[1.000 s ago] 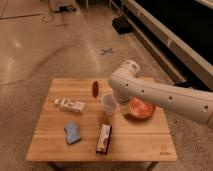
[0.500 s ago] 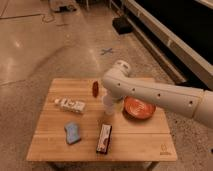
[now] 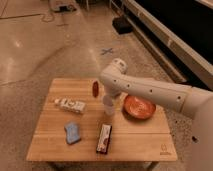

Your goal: Pick up the ceramic cup

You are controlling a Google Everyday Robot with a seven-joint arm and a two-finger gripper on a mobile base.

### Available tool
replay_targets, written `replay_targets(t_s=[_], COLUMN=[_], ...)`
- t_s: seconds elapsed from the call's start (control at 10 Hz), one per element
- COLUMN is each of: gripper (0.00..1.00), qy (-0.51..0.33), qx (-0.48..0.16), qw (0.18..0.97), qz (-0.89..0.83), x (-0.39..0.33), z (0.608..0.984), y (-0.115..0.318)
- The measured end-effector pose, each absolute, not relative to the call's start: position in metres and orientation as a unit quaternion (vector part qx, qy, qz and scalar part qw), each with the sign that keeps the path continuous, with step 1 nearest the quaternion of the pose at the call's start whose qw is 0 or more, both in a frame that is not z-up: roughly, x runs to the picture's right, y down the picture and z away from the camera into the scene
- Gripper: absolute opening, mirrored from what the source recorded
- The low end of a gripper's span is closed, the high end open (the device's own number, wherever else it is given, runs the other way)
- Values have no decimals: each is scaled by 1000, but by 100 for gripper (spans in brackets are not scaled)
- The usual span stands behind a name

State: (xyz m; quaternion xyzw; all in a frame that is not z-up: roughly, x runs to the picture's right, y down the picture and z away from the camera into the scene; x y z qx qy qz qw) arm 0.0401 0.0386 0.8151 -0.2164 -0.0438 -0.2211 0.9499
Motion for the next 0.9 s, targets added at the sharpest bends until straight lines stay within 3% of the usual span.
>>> replay_targets(t_s=[0.9], gripper=[65], qy=[-56], qx=[-192], qw=[951], qz=[-237], x=[19], z=[845], y=[31])
